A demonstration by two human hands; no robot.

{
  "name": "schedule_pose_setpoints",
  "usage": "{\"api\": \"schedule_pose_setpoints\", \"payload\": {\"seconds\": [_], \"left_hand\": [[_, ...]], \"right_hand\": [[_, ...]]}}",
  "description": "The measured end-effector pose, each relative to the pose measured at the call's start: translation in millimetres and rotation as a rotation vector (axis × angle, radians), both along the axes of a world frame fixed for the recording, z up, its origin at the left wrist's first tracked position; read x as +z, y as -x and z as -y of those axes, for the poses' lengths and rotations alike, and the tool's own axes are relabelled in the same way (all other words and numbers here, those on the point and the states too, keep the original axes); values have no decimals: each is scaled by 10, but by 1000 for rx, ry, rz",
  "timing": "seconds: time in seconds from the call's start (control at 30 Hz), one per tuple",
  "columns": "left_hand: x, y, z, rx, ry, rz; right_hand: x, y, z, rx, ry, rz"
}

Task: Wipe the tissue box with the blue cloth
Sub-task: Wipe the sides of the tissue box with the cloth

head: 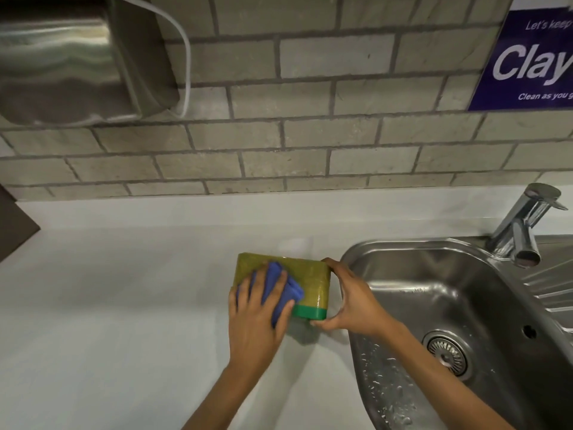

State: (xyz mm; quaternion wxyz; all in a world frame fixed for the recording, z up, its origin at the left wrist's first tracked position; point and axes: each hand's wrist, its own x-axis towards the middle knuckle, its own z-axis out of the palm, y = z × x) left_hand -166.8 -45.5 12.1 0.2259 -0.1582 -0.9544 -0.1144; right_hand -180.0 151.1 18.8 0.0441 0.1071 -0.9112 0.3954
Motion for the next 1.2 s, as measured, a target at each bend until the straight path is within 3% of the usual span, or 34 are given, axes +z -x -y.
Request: {"api": "schedule_pose_setpoints", "payload": {"seconds": [0.1, 0.27, 0.33, 0.63, 0.9, 1.0, 1.2], "left_hand": [[238, 147, -272, 147, -135, 95], [85, -46, -468, -127, 67, 44], [19, 4, -305, -100, 58, 2], [145, 318, 39, 376, -394, 250], [-51, 55, 294, 393, -761, 390], [-99, -17, 348, 421, -1051, 546], [-138, -72, 360, 492, -1308, 708]], "right_hand": [[5, 6, 33, -2, 2, -11], [-1, -6, -18, -4, 22, -28], [-11, -9, -27, 1, 10, -48], [-86, -69, 62, -31, 33, -78], [-210, -243, 236, -12, -100, -239], [-290, -338, 299, -4, -235, -325], [-490, -415, 348, -22, -497, -556]]}}
